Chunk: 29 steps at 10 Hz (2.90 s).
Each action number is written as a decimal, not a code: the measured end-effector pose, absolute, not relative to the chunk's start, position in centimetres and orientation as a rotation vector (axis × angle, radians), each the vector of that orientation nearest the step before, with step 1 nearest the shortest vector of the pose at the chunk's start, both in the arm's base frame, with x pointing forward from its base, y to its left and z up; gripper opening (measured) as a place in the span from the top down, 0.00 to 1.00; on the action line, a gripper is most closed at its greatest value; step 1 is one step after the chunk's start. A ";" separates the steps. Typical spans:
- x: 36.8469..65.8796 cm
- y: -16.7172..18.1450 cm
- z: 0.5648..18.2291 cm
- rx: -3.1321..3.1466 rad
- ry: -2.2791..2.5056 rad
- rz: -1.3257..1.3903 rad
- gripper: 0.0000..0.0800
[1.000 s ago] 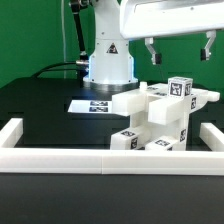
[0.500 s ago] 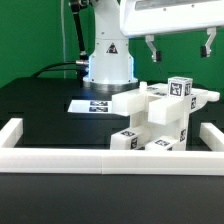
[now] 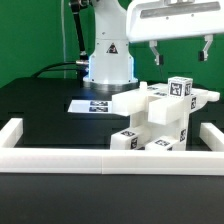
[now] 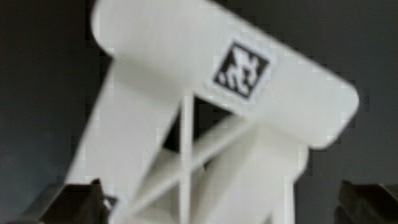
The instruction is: Assemble chair
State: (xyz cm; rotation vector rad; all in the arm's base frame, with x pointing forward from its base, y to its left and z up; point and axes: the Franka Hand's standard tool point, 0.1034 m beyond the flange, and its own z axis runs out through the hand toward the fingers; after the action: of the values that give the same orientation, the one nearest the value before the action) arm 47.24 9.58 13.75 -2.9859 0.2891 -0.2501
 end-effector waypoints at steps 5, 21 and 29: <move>44.5 9.7 12.9 -3.001 0.233 -0.218 0.19; 39.3 9.5 6.1 -3.088 0.272 -0.062 0.19; 39.0 9.6 4.1 -3.113 0.259 -0.050 0.19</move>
Offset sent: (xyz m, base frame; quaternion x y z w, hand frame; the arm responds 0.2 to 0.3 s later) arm -0.0200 0.0000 0.0000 0.0000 0.0000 0.0000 1.0000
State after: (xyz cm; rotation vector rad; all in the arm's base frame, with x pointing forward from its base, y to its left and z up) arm 39.04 9.64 4.13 -3.1134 0.2588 -0.0500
